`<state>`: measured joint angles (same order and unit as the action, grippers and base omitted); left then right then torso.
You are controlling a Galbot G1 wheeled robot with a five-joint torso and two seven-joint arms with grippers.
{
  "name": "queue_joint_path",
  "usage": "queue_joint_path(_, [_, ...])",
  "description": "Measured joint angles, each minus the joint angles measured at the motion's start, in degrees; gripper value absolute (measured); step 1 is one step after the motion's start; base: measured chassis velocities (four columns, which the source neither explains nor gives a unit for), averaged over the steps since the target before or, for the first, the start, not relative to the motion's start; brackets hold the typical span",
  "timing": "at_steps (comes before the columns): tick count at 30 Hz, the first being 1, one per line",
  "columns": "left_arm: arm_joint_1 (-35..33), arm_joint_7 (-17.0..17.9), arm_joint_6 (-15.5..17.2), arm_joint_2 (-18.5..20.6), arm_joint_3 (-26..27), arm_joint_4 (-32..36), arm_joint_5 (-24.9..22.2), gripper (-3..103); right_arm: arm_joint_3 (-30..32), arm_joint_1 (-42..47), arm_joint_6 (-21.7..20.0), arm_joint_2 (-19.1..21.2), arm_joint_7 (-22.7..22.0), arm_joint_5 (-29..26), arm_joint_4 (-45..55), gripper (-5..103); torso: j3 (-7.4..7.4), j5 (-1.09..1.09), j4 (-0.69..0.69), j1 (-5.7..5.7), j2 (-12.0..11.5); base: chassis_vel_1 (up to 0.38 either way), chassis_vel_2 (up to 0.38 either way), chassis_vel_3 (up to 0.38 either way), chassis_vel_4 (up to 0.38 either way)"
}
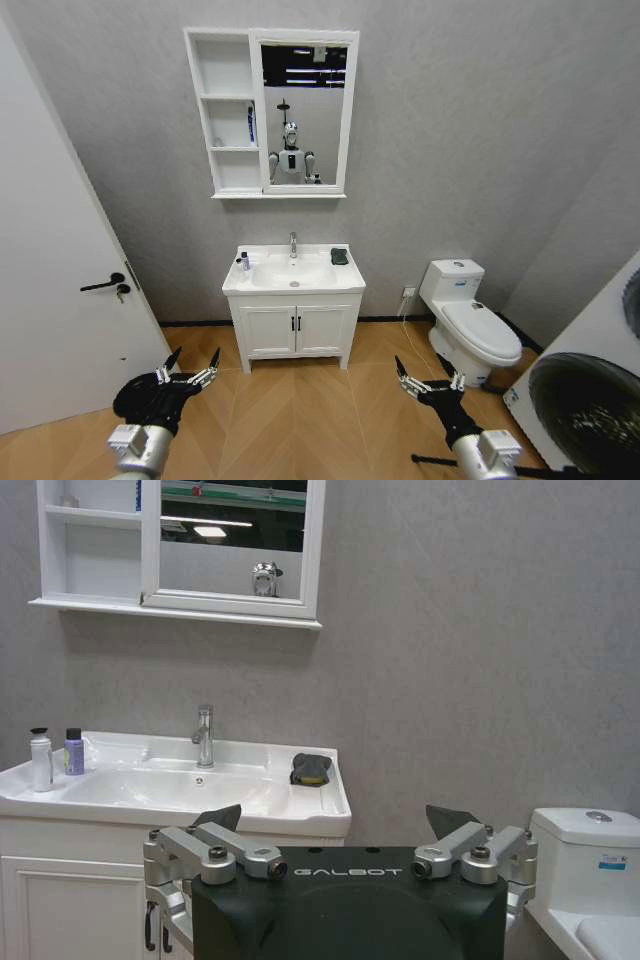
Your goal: Move facial cleanser and shampoo from washbasin to cabinet, then wipe washbasin with towel.
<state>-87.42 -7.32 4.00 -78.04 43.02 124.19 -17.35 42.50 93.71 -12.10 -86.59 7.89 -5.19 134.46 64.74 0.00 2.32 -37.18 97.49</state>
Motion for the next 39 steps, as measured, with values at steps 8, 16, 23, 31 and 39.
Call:
queue_joint_path(8, [0.0,0.0,-0.1,-0.1,-0.1,0.0,0.2,100,0.0,0.0,0.3,0.0,0.0,0.0,-0.1,100,0.0,0.03,-0.04,0.0,0.0,-0.219,0.233,0.235,-0.252])
queue_joint_path(16, [-0.5,0.1,-0.3,-0.8,-0.6,-0.2,1.1,100,0.2,0.9,1.0,-0.3,0.0,0.1,-0.1,100,0.01,0.03,-0.01,-0.03,0.0,-0.314,0.308,0.319,-0.311])
queue_joint_path(23, [-0.4,0.3,-0.3,-0.9,-0.7,0.0,1.2,100,0.2,0.9,1.2,-0.4,0.0,0.1,-0.1,100,0.0,0.03,0.0,-0.02,0.0,-0.363,0.359,0.351,-0.344])
queue_joint_path(31, [-0.3,0.5,-0.3,-1.4,-1.2,-0.2,1.6,100,0.1,0.8,1.3,-0.4,-0.3,0.5,-0.7,100,0.0,0.01,-0.03,-0.01,0.0,-0.319,0.334,0.324,-0.319])
queue_joint_path(39, [-0.3,2.5,-1.8,-2.0,-2.7,0.0,3.5,100,0.1,0.9,2.1,-0.3,-0.3,-0.2,-1.1,100,0.02,0.03,-0.04,-0.07,0.0,-0.268,0.266,0.273,-0.28])
